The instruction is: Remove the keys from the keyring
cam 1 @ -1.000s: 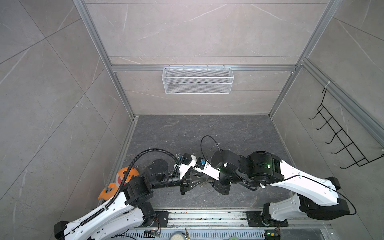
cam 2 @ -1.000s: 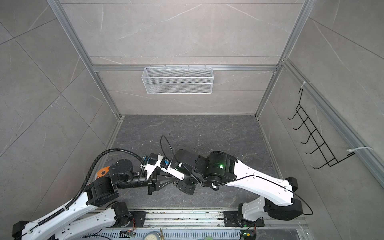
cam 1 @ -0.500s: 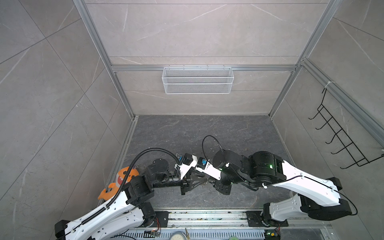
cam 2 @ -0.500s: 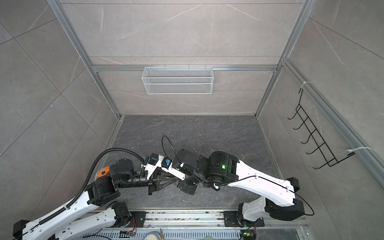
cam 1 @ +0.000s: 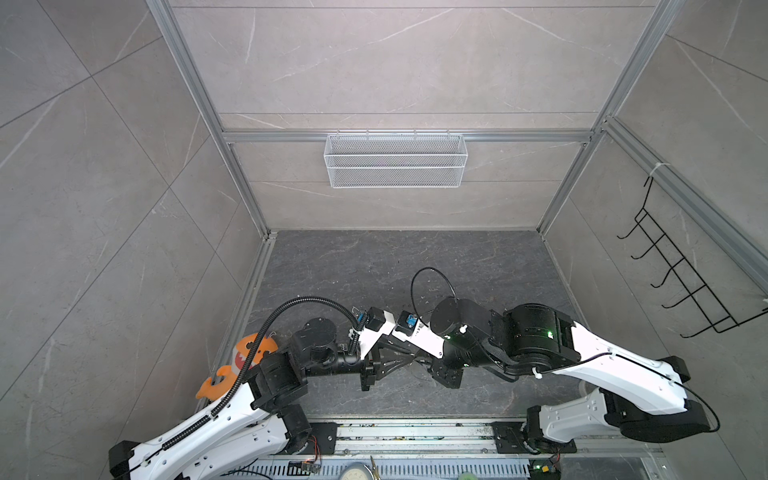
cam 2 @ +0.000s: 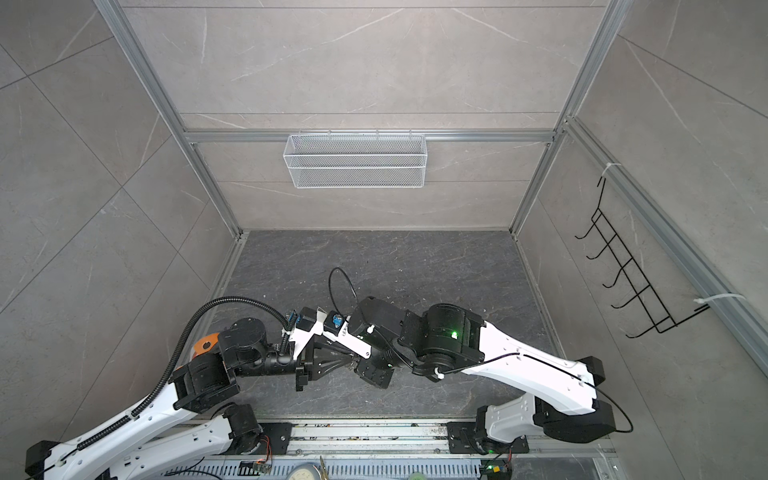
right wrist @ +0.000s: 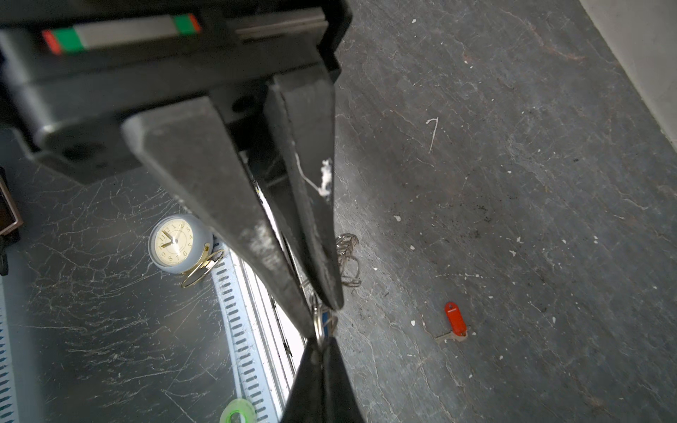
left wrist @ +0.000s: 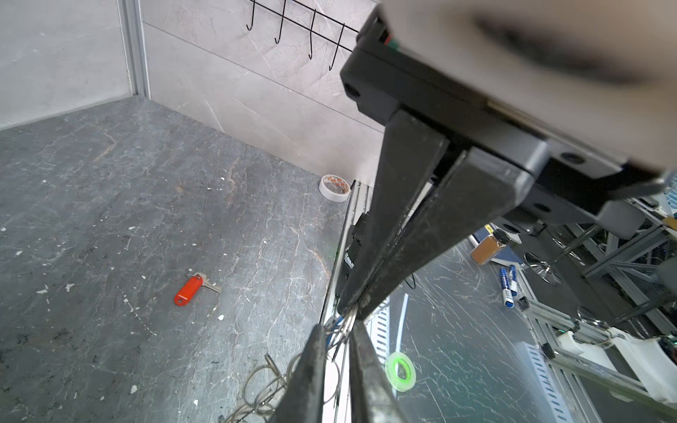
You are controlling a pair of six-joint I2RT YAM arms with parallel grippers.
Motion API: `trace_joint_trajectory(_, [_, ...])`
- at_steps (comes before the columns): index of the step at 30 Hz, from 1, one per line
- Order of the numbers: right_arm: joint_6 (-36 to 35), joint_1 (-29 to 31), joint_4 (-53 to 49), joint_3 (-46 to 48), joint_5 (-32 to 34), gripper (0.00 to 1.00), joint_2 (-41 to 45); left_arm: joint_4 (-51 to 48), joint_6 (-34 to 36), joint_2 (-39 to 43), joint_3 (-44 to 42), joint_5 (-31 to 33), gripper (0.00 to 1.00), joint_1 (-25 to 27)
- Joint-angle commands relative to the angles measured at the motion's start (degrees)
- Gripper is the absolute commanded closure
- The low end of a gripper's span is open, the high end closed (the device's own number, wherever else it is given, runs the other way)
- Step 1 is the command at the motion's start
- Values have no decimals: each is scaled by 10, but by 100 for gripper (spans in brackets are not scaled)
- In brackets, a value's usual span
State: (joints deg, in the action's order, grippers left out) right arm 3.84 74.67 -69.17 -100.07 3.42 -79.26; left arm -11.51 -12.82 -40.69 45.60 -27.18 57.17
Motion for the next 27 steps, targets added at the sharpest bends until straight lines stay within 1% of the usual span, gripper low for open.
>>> trace_joint_trajectory(1, [5,2,26,2,-3,100,3,9,11,2,7,-10,91,2])
trace_joint_trajectory(3, [6,2,26,2,-3,100,2,8,12,1,9,-6,99,2])
trace_joint_trajectory(7, [5,3,36,5,-16,100,1,30,11,4,1,4,100,2])
trace_joint_trajectory(8, [6,3,44,11,-14,91,4,40,13,8,-4,9,100,2])
trace_joint_trajectory(9, [7,3,56,21,-8,79,11,52,14,14,-11,18,100,2])
trace_joint_trajectory(10, [10,3,68,31,0,69,18,63,15,22,-17,26,100,2])
trace_joint_trajectory(11, [14,3,80,46,13,61,29,77,15,33,-25,33,100,2])
trace_joint_trajectory(12, [19,3,90,59,24,56,39,90,16,43,-31,36,100,2])
trace_joint_trajectory(15, [29,3,118,98,44,48,68,105,22,60,-38,49,100,2])
trace_joint_trajectory(17, [34,3,143,126,42,45,84,114,24,65,-42,53,100,2])
trace_joint_trajectory(20, [40,4,173,156,34,44,95,134,25,68,-49,54,100,2])
trace_joint_trajectory(23, [37,9,207,184,30,44,115,149,29,78,-58,51,100,2])
trace_joint_trajectory(27, [23,10,273,239,15,46,172,160,41,101,-70,38,100,2])
